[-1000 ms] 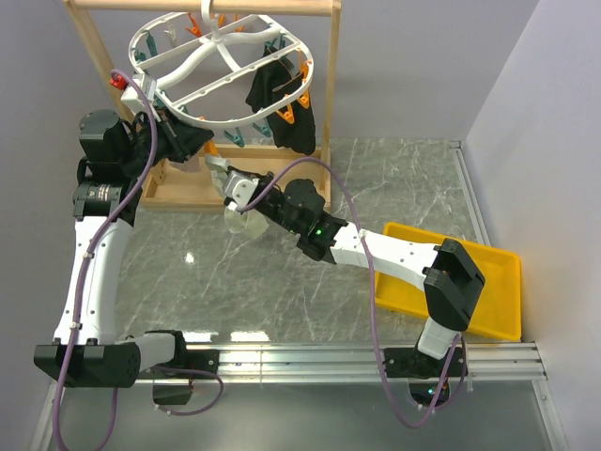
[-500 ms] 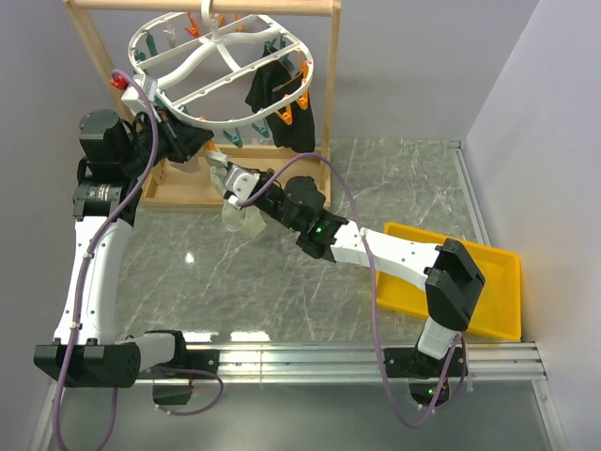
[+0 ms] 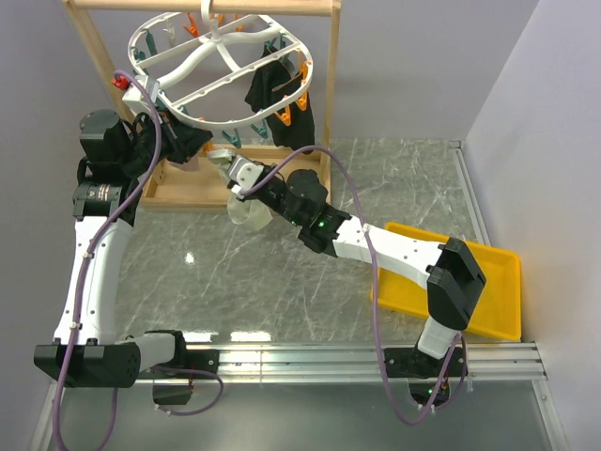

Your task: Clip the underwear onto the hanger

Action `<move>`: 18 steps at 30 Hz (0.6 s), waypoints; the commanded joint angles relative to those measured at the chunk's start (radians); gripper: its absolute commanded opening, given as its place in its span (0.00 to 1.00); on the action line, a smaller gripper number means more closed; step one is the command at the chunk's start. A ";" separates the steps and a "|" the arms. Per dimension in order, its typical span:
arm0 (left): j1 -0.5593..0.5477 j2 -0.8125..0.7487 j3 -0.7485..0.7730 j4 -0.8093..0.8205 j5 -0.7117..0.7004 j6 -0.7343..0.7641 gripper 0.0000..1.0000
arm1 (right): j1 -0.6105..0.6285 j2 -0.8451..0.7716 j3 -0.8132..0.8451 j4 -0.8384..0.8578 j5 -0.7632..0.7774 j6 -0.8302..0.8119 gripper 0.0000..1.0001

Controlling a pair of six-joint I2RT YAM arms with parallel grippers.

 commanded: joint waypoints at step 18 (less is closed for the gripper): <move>-0.002 -0.034 0.011 -0.079 0.020 0.060 0.00 | -0.006 -0.035 0.135 -0.048 0.005 0.097 0.00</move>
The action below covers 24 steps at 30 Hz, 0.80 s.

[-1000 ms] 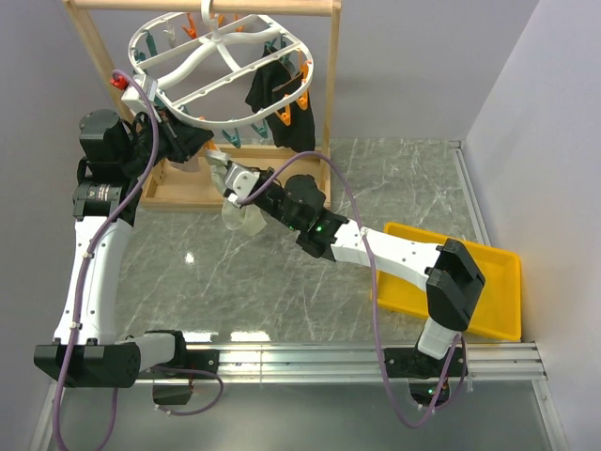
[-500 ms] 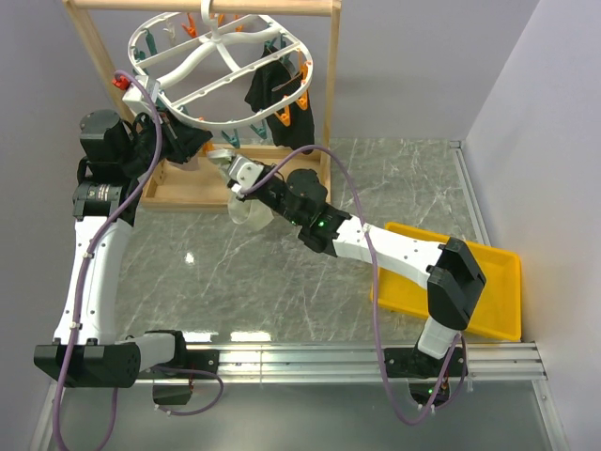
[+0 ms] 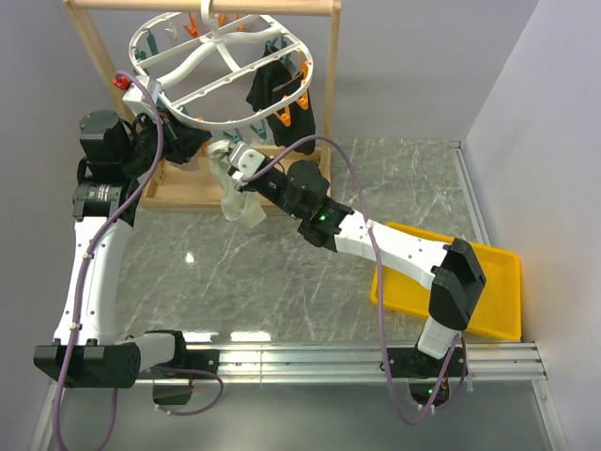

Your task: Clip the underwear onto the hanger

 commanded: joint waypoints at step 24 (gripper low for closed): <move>-0.002 -0.020 0.053 -0.100 0.008 0.010 0.30 | -0.007 -0.020 0.077 0.005 0.004 0.020 0.00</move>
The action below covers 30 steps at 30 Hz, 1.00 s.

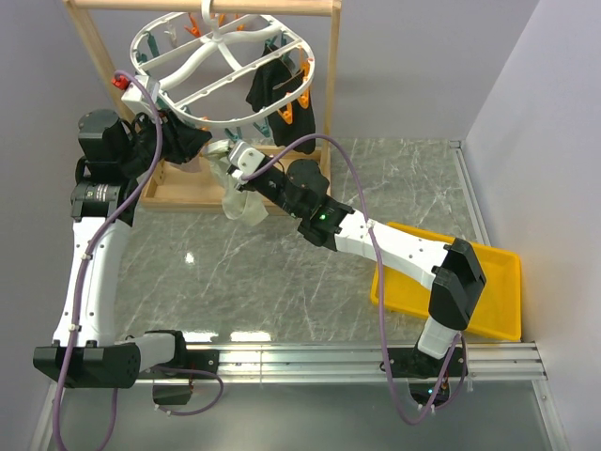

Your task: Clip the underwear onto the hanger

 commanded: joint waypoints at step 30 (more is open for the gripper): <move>0.041 -0.105 -0.034 0.046 0.070 -0.121 0.87 | -0.002 -0.014 0.031 -0.029 -0.043 0.087 0.00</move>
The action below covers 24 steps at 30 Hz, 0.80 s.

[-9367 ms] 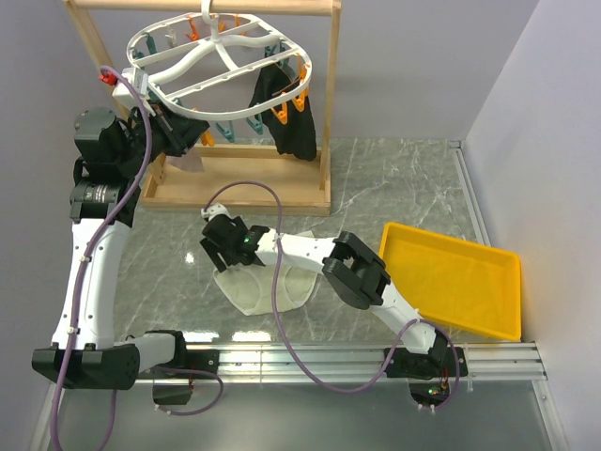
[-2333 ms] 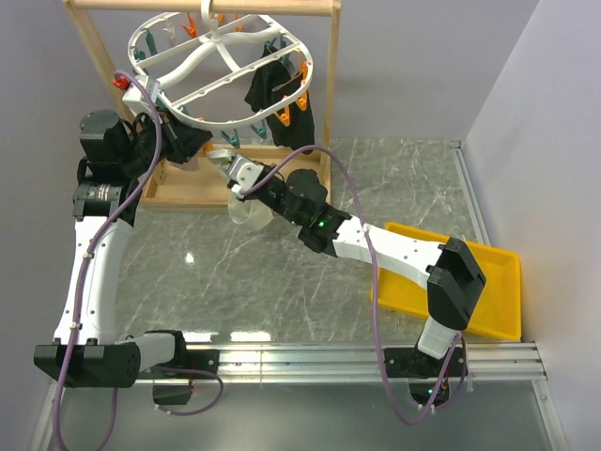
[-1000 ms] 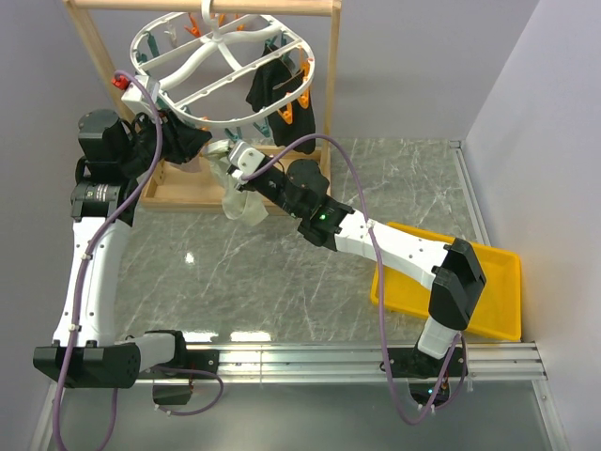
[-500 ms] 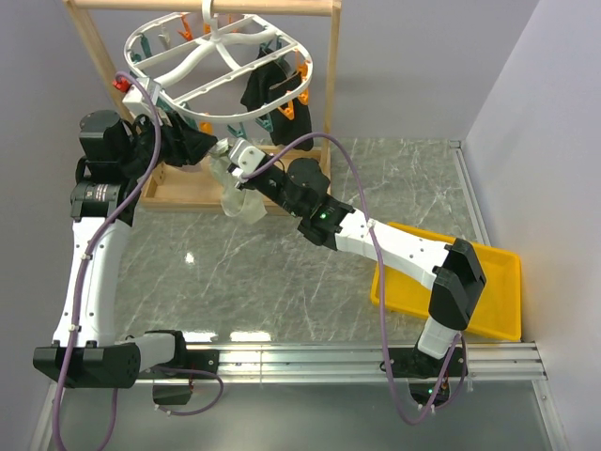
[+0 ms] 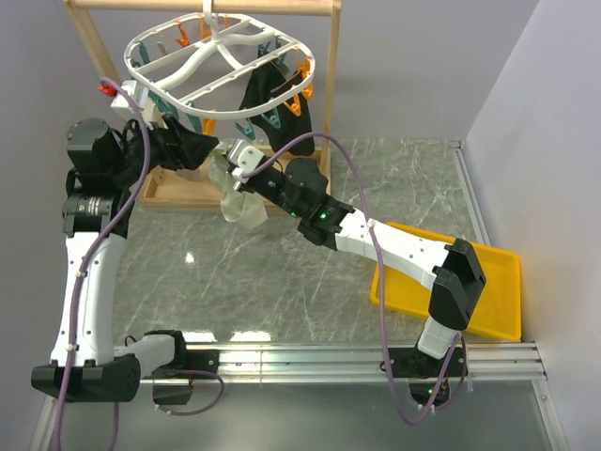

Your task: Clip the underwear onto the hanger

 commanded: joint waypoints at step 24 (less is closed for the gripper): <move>0.120 -0.151 -0.227 0.054 0.100 -0.143 0.89 | -0.005 -0.138 -0.069 -0.127 -0.012 0.287 0.70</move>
